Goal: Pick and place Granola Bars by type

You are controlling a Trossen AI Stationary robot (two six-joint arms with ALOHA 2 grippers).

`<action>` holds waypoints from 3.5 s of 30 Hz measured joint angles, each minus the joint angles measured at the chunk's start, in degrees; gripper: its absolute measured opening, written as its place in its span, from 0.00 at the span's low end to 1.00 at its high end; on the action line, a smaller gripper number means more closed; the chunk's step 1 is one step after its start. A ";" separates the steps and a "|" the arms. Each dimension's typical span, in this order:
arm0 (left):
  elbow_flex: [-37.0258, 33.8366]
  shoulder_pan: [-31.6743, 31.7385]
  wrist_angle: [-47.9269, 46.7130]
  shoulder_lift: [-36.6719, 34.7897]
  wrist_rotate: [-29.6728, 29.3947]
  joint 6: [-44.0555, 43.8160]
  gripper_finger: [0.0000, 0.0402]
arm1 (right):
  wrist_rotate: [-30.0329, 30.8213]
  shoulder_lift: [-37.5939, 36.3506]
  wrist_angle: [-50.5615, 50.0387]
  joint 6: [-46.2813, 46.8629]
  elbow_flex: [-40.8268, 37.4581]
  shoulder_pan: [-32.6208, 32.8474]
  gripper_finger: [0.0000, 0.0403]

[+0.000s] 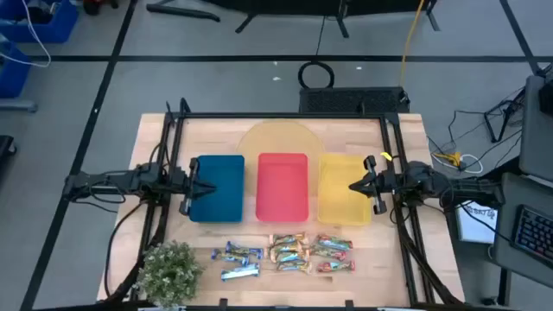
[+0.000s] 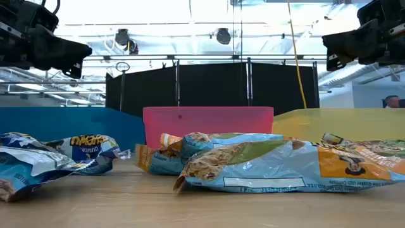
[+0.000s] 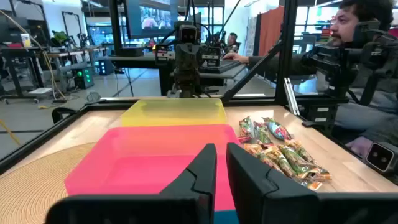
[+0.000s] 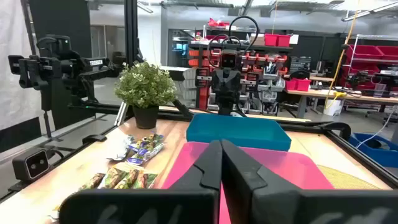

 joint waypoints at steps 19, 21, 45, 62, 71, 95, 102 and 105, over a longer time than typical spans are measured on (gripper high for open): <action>-0.01 0.00 0.01 0.00 0.02 0.01 0.12 | -0.01 0.00 0.01 0.00 0.00 -0.02 0.00; 0.00 0.00 0.01 0.00 0.02 0.02 0.12 | -0.01 -0.01 0.01 0.00 0.00 0.00 0.00; -0.02 0.00 0.02 0.00 0.00 0.02 0.12 | -0.01 -0.01 0.00 0.00 0.00 0.00 0.00; 0.00 0.00 0.00 0.00 0.02 0.02 0.12 | -0.01 -0.01 0.01 0.00 0.00 -0.02 0.00; 0.00 0.00 0.02 0.00 0.01 0.02 0.12 | 0.00 -0.01 0.01 0.00 0.00 -0.02 0.00; -0.02 0.00 0.03 0.00 0.02 0.01 0.12 | 0.00 0.00 0.02 0.00 0.00 -0.02 0.00; 0.00 -0.04 1.00 0.00 0.02 -4.36 0.12 | -0.02 0.00 0.02 0.00 0.00 -0.02 0.00; -0.01 -0.04 1.24 0.01 -0.07 -7.21 0.12 | -0.02 0.00 0.15 0.00 0.00 0.00 0.00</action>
